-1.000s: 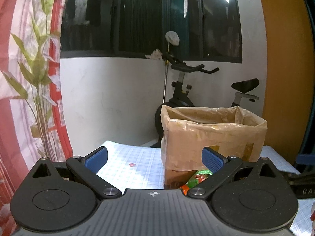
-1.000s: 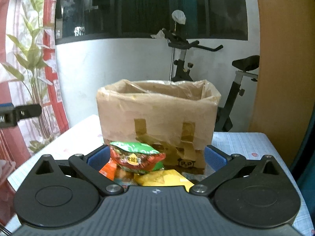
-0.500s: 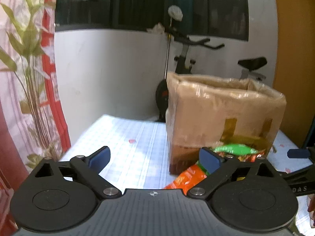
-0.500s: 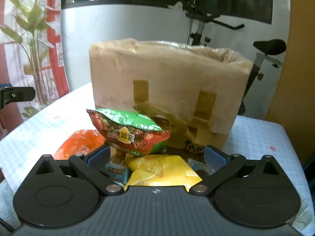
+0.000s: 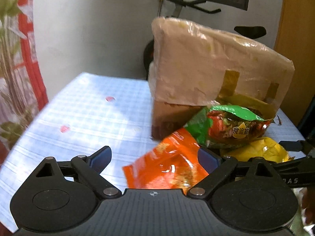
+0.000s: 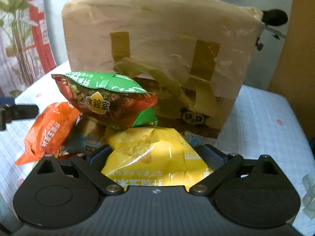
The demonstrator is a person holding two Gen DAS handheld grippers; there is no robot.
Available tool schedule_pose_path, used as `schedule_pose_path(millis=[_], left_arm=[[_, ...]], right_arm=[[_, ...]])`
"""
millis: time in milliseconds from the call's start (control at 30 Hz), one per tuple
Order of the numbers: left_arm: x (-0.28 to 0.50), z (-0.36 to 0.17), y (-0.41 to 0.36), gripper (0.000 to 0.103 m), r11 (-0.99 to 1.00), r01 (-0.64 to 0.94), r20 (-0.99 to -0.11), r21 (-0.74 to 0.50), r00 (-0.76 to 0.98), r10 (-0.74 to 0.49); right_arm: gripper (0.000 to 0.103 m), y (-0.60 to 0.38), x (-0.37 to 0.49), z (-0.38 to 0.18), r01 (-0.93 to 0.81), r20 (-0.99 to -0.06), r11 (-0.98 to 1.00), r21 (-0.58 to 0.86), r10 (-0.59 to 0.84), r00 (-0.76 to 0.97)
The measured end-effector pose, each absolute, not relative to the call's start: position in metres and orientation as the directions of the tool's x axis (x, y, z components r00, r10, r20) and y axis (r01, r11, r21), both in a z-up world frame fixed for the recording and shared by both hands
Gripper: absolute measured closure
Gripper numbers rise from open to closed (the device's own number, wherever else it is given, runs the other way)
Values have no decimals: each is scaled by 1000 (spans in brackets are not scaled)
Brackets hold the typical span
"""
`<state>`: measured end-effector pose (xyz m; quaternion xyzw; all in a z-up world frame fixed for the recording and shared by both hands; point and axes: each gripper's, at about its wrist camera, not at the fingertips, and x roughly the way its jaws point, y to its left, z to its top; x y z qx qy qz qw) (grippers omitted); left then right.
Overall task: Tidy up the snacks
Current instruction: 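Lower both tools toward the snack pile beside the box, then grasp the orange snack bag with the left tool while the right tool grasps the yellow bag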
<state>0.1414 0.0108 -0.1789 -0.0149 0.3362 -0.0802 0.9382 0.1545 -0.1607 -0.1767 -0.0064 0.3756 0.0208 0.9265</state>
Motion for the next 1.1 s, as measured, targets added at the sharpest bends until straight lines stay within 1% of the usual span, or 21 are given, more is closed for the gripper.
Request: schedule_pose_path(millis=[67, 167, 300, 433, 767, 867, 933, 967, 1000, 1100], left_arm=[[147, -184, 10, 8, 982, 158, -638, -108, 746, -190], [155, -195, 10, 8, 983, 145, -654, -114, 734, -184], [164, -211, 14, 7, 981, 146, -685, -131, 702, -196], [168, -222, 14, 4, 972, 178, -687, -152, 688, -233], [166, -226, 11, 3, 971, 182, -673, -154, 700, -238], [162, -225, 11, 8, 971, 182, -667, -153, 706, -238], [160, -223, 9, 16, 973, 191, -667, -126, 710, -226], [159, -222, 9, 18, 973, 198, -665, -118, 712, -225], [159, -220, 10, 22, 973, 201, -665, -114, 712, -225], [157, -216, 13, 26, 973, 199, -663, -118, 713, -226]], right_arm=[[3, -159, 156, -178, -56, -698, 998, -12, 32, 716], [3, -155, 158, -180, -76, -703, 996, -39, 27, 711], [3, -160, 158, -180, -66, -703, 998, -11, 39, 710], [3, -161, 160, -181, -62, -706, 998, 3, 46, 707], [6, -166, 161, -181, -69, -701, 997, 30, 70, 710], [9, -168, 161, -181, -72, -699, 997, 41, 80, 711], [11, -168, 161, -180, -76, -699, 996, 47, 87, 710], [12, -168, 161, -180, -78, -698, 996, 47, 88, 710], [13, -168, 160, -179, -82, -698, 996, 48, 92, 710], [15, -168, 158, -176, -92, -693, 994, 57, 106, 713]])
